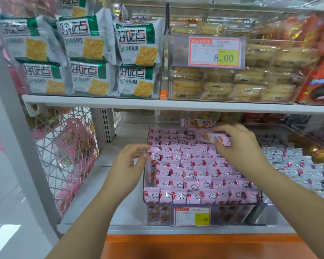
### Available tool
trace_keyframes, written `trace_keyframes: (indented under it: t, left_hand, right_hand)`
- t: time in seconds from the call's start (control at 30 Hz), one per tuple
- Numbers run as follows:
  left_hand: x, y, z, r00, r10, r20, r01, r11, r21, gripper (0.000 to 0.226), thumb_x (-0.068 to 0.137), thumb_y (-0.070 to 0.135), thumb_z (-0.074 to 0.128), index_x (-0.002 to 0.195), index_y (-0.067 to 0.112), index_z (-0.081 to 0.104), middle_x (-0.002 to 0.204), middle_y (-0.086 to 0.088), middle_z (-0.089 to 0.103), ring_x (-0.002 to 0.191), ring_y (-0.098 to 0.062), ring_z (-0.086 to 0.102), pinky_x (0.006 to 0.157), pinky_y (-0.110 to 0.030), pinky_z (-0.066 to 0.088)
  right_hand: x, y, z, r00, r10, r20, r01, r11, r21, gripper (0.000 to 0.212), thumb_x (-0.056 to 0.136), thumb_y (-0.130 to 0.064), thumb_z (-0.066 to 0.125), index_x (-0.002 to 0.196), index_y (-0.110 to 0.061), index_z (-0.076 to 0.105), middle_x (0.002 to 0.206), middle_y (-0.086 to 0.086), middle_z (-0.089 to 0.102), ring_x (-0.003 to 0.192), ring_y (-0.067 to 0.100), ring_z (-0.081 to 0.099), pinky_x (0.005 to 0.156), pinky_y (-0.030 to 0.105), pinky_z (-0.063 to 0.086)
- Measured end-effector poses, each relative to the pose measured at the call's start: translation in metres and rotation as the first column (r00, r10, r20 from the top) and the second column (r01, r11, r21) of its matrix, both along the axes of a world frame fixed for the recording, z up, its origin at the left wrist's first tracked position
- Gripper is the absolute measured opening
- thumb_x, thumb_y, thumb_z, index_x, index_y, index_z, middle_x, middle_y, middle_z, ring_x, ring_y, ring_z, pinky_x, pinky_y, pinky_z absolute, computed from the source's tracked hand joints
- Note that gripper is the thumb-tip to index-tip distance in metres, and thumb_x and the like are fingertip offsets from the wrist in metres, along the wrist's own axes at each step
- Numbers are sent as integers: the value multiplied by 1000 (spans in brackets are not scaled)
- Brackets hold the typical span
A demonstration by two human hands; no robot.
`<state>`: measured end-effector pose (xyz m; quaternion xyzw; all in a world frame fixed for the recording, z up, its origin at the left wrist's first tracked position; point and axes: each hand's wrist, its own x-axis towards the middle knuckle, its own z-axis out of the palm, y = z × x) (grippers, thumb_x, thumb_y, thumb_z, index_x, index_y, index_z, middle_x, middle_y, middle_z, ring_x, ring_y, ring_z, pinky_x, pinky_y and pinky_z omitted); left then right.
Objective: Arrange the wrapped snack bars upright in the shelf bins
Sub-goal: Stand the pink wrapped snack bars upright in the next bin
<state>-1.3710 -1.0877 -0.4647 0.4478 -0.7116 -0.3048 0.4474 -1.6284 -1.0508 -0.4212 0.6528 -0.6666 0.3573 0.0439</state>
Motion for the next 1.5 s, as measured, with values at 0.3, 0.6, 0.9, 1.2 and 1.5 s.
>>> trace_keyframes:
  t: [0.3, 0.6, 0.9, 1.2, 1.5]
  left_hand:
    - [4, 7, 13, 998, -66, -17, 65, 997, -49, 27, 90, 24, 60, 102, 48, 57, 108, 32, 59, 106, 15, 51, 83, 1, 35]
    - [-3, 0, 25, 994, -104, -35, 99, 988, -120, 41, 82, 20, 70, 117, 38, 57, 107, 28, 61, 102, 15, 53, 84, 0, 37]
    - [-17, 2, 28, 972, -153, 179, 179, 974, -136, 58, 85, 18, 67, 121, 54, 39, 109, 15, 57, 94, 7, 52, 80, -2, 37]
    - [-1, -7, 37, 993, -117, 28, 119, 985, -128, 39, 88, 16, 63, 120, 33, 50, 105, 21, 64, 101, 6, 58, 85, -14, 45]
    - [3, -11, 23, 986, -98, 136, 114, 987, -116, 40, 88, 14, 63, 107, 46, 49, 104, 34, 59, 102, 15, 51, 81, 2, 34]
  right_hand:
    - [75, -6, 13, 867, 397, 300, -414, 910, -10, 41, 80, -8, 70, 108, -33, 54, 101, -26, 52, 80, -6, 57, 74, 17, 46]
    - [80, -21, 30, 827, 428, 365, -477, 878, 52, 49, 77, -8, 73, 117, -29, 55, 118, -7, 61, 101, 10, 62, 87, 33, 54]
    - [72, -12, 13, 634, 448, 630, -559, 829, -27, 43, 76, 11, 67, 96, -27, 63, 88, -11, 69, 89, 3, 66, 83, 23, 54]
    - [66, -24, 10, 738, 374, 561, -504, 859, 90, 17, 85, -16, 67, 100, -26, 67, 99, -11, 69, 88, -5, 63, 79, 9, 47]
    - [72, -57, -21, 930, 348, -119, -240, 819, 521, 18, 84, -29, 66, 100, -24, 73, 99, -8, 70, 87, 11, 62, 81, 28, 50]
